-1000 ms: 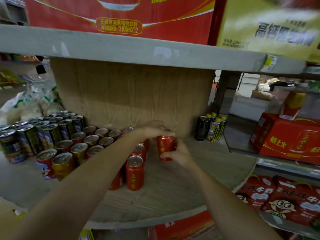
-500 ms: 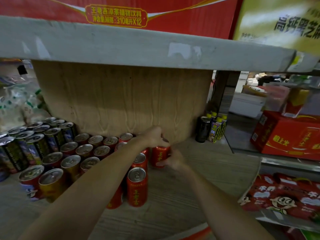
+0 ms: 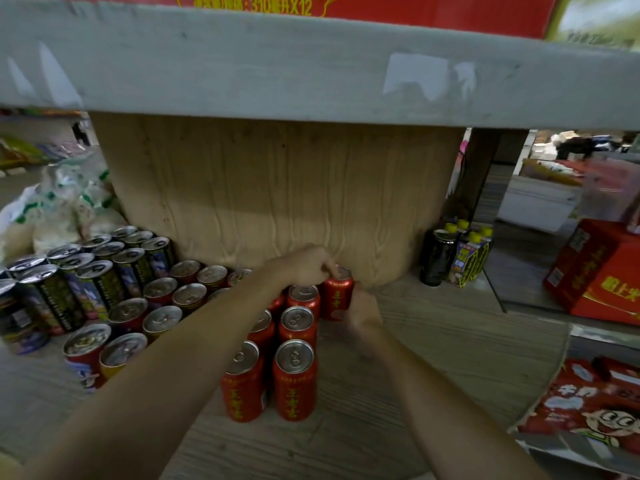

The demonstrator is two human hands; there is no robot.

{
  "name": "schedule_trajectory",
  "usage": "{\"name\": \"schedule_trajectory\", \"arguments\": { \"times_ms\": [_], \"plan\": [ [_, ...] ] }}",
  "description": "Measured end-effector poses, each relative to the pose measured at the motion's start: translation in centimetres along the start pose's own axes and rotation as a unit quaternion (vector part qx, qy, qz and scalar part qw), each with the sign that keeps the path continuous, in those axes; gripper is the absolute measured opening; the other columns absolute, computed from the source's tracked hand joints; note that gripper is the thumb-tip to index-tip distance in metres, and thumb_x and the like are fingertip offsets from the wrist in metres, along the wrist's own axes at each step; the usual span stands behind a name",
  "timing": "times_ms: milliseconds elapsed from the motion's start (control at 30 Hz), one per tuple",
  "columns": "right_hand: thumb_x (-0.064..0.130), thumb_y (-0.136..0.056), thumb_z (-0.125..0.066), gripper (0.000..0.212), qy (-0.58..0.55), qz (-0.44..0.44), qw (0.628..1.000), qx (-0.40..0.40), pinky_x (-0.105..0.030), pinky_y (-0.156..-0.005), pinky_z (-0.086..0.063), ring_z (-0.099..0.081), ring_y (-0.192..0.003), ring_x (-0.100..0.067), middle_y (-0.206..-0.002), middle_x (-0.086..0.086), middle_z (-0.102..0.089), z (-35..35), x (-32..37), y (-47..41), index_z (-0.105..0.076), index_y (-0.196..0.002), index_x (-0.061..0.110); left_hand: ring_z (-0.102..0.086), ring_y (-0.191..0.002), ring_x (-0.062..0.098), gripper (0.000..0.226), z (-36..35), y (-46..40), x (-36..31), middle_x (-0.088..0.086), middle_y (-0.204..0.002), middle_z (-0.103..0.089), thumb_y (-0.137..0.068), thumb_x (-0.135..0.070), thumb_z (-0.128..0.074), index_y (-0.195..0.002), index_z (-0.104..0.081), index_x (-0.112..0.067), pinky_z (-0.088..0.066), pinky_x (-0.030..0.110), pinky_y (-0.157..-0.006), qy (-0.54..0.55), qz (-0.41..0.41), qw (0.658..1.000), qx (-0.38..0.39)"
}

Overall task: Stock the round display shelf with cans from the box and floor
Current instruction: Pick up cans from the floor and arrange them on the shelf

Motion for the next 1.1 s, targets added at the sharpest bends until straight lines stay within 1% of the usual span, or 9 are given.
{"name": "schedule_trajectory", "arguments": {
  "times_ms": [100,167,267,467,700,833,933,1033,1100],
  "plan": [
    [0.016,-0.080,-0.079,0.065,0.016,-0.011,1.000,0.015,-0.035,-0.090,-0.051,-0.060,-0.113,-0.032,-0.126,-0.018,-0.061,0.1,0.4,-1.1,-0.045,-0.134,0.004,-0.058,-0.106,0.012,0.043,-0.3,-0.6,-0.1,0.001,-0.126,-0.065,-0.089,0.003,-0.051,-0.124,-0.067,-0.016,-0.041,0.020,-0.087,-0.033,0.013,0.999,0.036],
    [0.017,-0.099,-0.054,0.034,0.018,0.014,1.000,0.001,-0.029,-0.063,-0.057,-0.063,-0.093,-0.028,-0.116,-0.017,-0.062,0.6,1.3,-1.3,-0.049,-0.130,0.003,-0.056,-0.095,0.010,0.042,-0.4,-1.1,-0.1,0.006,-0.121,-0.067,-0.087,0.005,-0.049,-0.118,-0.070,-0.013,-0.041,0.021,-0.081,-0.035,0.017,0.998,0.039],
    [0.014,-0.107,-0.034,0.032,-0.035,0.054,0.998,-0.002,-0.017,-0.038,-0.046,-0.057,-0.069,-0.012,-0.101,-0.007,-0.059,0.3,1.6,-1.8,-0.052,-0.130,0.000,-0.056,-0.090,0.011,0.042,-0.5,-1.3,0.1,0.008,-0.116,-0.069,-0.086,0.007,-0.049,-0.115,-0.071,-0.012,-0.041,0.021,-0.079,-0.036,0.033,0.998,0.030],
    [0.015,-0.098,-0.053,0.021,0.005,0.029,1.000,0.010,-0.013,-0.053,-0.045,-0.059,-0.083,-0.016,-0.104,-0.005,-0.063,0.8,0.7,-1.1,-0.062,-0.115,0.005,-0.056,-0.118,0.020,0.048,-1.1,-0.9,-0.1,0.004,-0.131,-0.060,-0.087,0.005,-0.051,-0.124,-0.067,-0.020,-0.045,0.028,-0.099,-0.014,0.073,0.997,0.017],
    [0.018,-0.087,-0.068,0.028,-0.042,0.039,0.998,0.003,-0.032,-0.093,-0.050,-0.062,-0.104,-0.019,-0.107,-0.002,-0.067,3.5,-2.6,2.8,-0.066,-0.113,0.007,-0.058,-0.114,0.020,0.035,-1.0,-0.9,-4.5,0.006,-0.126,-0.063,-0.091,0.003,-0.051,-0.119,-0.069,-0.007,-0.041,0.016,-0.087,0.051,0.064,0.994,-0.069],
    [0.011,-0.080,-0.074,0.023,-0.131,-0.030,0.991,-0.017,-0.026,-0.076,-0.051,-0.059,-0.071,-0.008,-0.075,0.007,-0.060,7.9,-7.0,5.1,-0.065,-0.101,0.009,-0.061,-0.114,0.022,0.031,-3.7,-2.3,-10.0,0.007,-0.120,-0.068,-0.090,-0.002,-0.056,-0.117,-0.070,-0.008,-0.045,0.026,-0.099,0.079,0.003,0.995,-0.060],
    [-0.003,-0.088,-0.043,0.016,-0.280,-0.071,0.953,-0.090,-0.015,-0.053,-0.036,-0.043,-0.036,-0.002,-0.046,0.005,-0.047,12.5,-11.1,7.7,-0.052,-0.077,0.005,-0.065,-0.107,0.023,0.028,-6.7,-3.9,-15.4,0.010,-0.114,-0.071,-0.090,-0.003,-0.057,-0.115,-0.071,-0.006,-0.046,0.025,-0.093,0.107,-0.034,0.993,-0.032],
    [-0.008,-0.093,-0.035,0.029,-0.272,-0.062,0.951,-0.134,-0.018,-0.043,-0.041,-0.050,-0.041,-0.007,-0.058,-0.004,-0.051,16.0,-15.6,10.6,-0.052,-0.072,0.003,-0.066,-0.105,0.025,0.027,-10.3,-5.0,-19.6,0.013,-0.111,-0.071,-0.088,-0.001,-0.059,-0.113,-0.071,-0.002,-0.047,0.025,-0.090,0.136,-0.062,0.989,-0.013],
    [-0.007,-0.090,-0.045,0.023,-0.139,-0.065,0.974,-0.167,-0.027,-0.059,-0.048,-0.057,-0.063,-0.013,-0.077,-0.006,-0.055,18.9,-19.2,13.9,-0.055,-0.076,0.009,-0.065,-0.101,0.024,0.027,-13.4,-5.7,-23.0,0.012,-0.108,-0.071,-0.087,0.001,-0.060,-0.111,-0.070,-0.002,-0.047,0.024,-0.083,0.144,-0.082,0.986,0.019]
  ]
}}
Point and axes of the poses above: each hand's wrist, its own y-axis away from the middle knuckle, its own z-axis out of the back of the hand, x = y × z, the point moved 3 cm from there along -y, towards the middle knuckle
